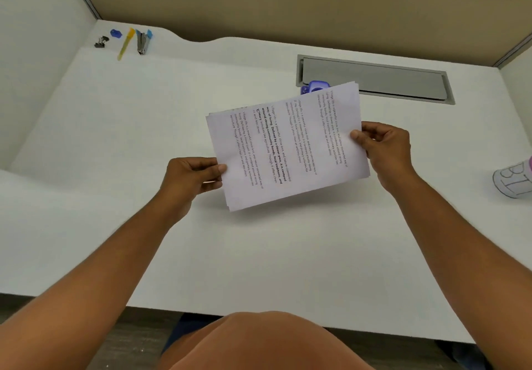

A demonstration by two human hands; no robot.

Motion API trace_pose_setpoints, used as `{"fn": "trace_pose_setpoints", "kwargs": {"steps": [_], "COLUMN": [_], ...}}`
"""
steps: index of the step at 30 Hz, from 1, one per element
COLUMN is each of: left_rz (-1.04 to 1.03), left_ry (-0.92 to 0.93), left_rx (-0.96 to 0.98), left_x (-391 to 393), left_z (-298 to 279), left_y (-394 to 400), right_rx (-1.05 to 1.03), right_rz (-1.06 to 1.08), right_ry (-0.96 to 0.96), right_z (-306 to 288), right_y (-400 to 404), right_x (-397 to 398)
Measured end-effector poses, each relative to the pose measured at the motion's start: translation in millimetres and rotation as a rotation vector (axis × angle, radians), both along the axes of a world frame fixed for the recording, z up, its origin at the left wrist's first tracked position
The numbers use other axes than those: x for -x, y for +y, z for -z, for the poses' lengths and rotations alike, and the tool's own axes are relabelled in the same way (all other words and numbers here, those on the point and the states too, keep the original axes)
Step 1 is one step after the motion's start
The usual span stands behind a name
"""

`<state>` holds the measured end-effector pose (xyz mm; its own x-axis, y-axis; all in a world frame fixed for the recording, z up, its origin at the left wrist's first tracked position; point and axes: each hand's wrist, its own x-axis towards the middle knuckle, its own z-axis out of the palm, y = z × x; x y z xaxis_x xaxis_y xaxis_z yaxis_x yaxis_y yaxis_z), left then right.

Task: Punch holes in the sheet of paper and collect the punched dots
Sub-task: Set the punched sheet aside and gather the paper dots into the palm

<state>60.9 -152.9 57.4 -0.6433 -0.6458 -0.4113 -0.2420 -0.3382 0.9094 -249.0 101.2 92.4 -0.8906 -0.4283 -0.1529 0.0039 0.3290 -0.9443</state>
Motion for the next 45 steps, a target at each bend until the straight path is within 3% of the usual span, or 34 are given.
{"fn": "trace_pose_setpoints", "kwargs": {"steps": [12, 23, 29, 36, 45], "left_rz": [-0.271, -0.630, -0.706, -0.675, -0.660], "left_ry": [-0.048, -0.056, -0.097, -0.147, -0.209], "left_rx": [-0.154, -0.273, -0.363, -0.406, -0.456], "left_x": [-125, -220, -255, -272, -266], "left_z": [22, 37, 48, 54, 51], "left_y": [-54, -103, -117, -126, -122], "right_rx": [-0.125, -0.252, -0.329, -0.423, -0.490], "right_rz": [-0.203, -0.484, -0.634, -0.754, -0.790], "right_ry": [-0.029, 0.064, 0.128, 0.207, 0.370], "right_z": [6, 30, 47, 67, 79], "right_y": [-176, -357, -446, -499, -503], "right_x": [-63, -146, -194, -226, -239]}}
